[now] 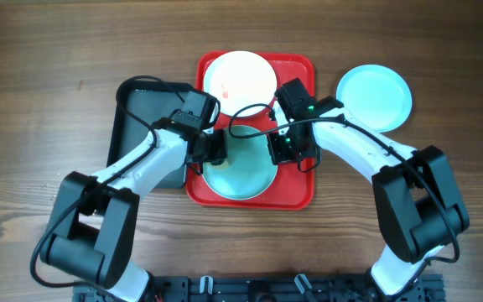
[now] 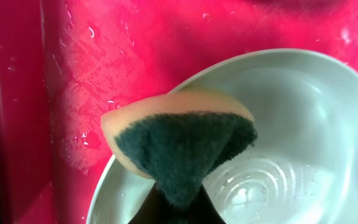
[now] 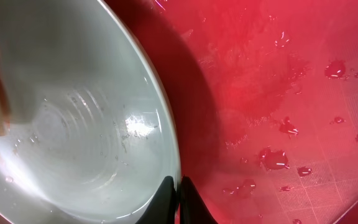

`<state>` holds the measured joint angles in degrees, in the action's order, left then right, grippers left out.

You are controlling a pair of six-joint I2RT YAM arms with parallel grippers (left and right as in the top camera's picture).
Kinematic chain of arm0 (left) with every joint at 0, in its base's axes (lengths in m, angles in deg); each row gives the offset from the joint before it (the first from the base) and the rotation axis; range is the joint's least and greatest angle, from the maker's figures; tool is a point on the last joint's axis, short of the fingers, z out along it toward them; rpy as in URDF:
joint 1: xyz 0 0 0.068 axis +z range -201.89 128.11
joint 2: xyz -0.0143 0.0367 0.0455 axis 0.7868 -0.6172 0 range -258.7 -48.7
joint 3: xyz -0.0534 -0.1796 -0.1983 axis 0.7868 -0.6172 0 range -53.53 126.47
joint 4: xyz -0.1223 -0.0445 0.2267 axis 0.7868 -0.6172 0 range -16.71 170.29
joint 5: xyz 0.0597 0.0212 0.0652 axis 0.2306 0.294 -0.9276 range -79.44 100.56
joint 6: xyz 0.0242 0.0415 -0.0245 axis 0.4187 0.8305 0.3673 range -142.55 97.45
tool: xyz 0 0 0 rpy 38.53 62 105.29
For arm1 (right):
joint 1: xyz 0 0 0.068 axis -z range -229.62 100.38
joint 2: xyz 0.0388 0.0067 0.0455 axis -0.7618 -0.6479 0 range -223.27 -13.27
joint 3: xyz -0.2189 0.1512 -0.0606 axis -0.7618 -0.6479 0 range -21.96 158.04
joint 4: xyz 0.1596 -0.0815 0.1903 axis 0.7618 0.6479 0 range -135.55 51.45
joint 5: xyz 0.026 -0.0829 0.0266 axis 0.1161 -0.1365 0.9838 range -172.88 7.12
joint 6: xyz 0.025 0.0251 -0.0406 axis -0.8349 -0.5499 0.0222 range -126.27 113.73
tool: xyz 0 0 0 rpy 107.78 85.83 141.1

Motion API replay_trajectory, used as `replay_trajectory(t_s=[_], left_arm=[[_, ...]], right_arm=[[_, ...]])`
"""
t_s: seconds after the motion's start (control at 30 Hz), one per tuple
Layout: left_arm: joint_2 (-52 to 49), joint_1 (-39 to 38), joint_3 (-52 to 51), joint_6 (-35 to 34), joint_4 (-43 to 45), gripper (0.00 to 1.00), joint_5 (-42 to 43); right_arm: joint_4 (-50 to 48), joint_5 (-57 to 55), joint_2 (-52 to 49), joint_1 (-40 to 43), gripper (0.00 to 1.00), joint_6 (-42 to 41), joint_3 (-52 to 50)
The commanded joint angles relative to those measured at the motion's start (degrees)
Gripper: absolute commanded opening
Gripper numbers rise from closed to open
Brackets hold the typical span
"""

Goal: Clean dirty plates on tray and stack at the side
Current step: 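Scrub the blue plate with the sponge while the right gripper holds it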

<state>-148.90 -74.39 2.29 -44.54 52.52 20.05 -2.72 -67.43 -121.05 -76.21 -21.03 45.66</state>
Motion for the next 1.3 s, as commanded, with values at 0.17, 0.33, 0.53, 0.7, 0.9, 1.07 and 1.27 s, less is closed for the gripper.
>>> replay_trajectory(t_s=[0.17, 0.33, 0.53, 0.7, 0.9, 1.07, 1.27], left_arm=[[-7.45, -0.11, -0.42, -0.98, 1.07, 0.04, 0.96], [-7.50, -0.11, -0.42, -0.98, 1.03, 0.04, 5.11], [-8.31, -0.11, -0.42, -2.08, 1.03, 0.04, 6.62], [-8.74, -0.11, -0.42, -3.41, 1.44, 0.04, 9.33], [-8.79, -0.28, -0.42, -7.87, 2.97, 0.04, 9.38], [-8.79, -1.11, -0.42, -8.98, 2.95, 0.04, 10.34], [-8.79, -5.33, -0.42, -11.56, 4.15, 0.04, 10.62]], right_arm=[[-0.13, 0.96, 0.33, -0.02, 0.04, -0.26, -0.20], [-0.33, 0.96, 0.33, -0.02, 0.04, -0.28, -0.20], [-0.37, 0.96, 0.33, -0.02, 0.04, -0.26, -0.20], [-0.35, 0.96, 0.33, -0.02, 0.04, -0.26, -0.20], [-0.35, 0.96, 0.33, -0.02, 0.04, -0.24, -0.20], [-0.39, 0.96, 0.33, -0.02, 0.04, -0.24, -0.20], [-0.42, 0.94, 0.33, -0.02, 0.04, -0.26, -0.20]])
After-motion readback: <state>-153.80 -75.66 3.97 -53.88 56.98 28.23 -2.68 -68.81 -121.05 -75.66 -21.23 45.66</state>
